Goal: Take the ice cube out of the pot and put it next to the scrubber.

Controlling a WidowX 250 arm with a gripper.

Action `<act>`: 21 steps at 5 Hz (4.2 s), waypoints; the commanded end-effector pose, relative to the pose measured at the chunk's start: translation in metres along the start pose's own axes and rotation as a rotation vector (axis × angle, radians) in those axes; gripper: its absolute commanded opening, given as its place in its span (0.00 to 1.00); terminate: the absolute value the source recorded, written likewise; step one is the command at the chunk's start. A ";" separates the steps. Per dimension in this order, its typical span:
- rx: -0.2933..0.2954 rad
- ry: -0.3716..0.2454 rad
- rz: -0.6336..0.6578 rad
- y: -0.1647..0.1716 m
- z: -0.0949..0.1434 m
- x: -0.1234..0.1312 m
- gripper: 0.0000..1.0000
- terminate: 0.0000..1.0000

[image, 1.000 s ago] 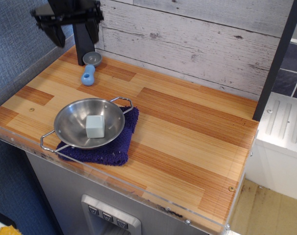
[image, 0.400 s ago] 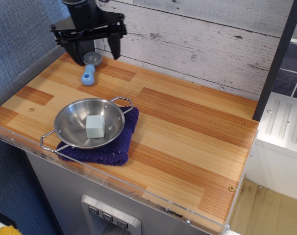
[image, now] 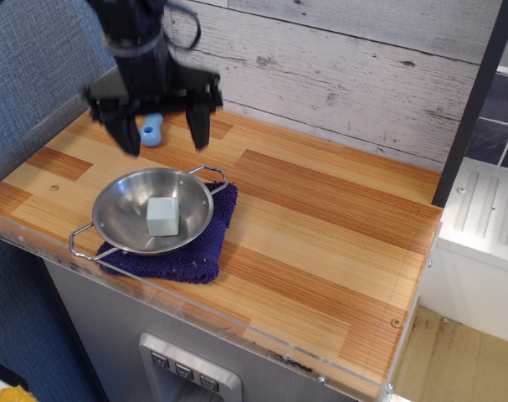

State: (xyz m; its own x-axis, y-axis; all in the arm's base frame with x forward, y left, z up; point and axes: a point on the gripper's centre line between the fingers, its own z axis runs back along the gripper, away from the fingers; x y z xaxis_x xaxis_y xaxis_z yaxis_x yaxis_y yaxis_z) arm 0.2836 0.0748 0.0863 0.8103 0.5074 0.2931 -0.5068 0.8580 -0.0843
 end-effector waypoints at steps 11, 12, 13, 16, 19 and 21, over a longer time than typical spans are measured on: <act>-0.024 -0.171 0.083 0.012 0.042 0.027 0.00 0.00; -0.013 -0.151 0.068 0.008 0.030 0.046 0.00 0.00; -0.007 -0.122 0.045 0.000 0.010 0.061 0.00 0.00; 0.040 -0.056 -0.013 -0.025 -0.054 0.080 0.00 0.00; 0.064 0.044 -0.027 -0.015 -0.095 0.082 0.00 0.00; 0.072 0.006 0.030 -0.014 -0.087 0.078 1.00 0.00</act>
State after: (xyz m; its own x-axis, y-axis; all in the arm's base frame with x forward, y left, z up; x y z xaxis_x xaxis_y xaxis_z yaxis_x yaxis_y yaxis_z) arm 0.3801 0.1070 0.0092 0.8099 0.5314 0.2484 -0.5457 0.8379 -0.0133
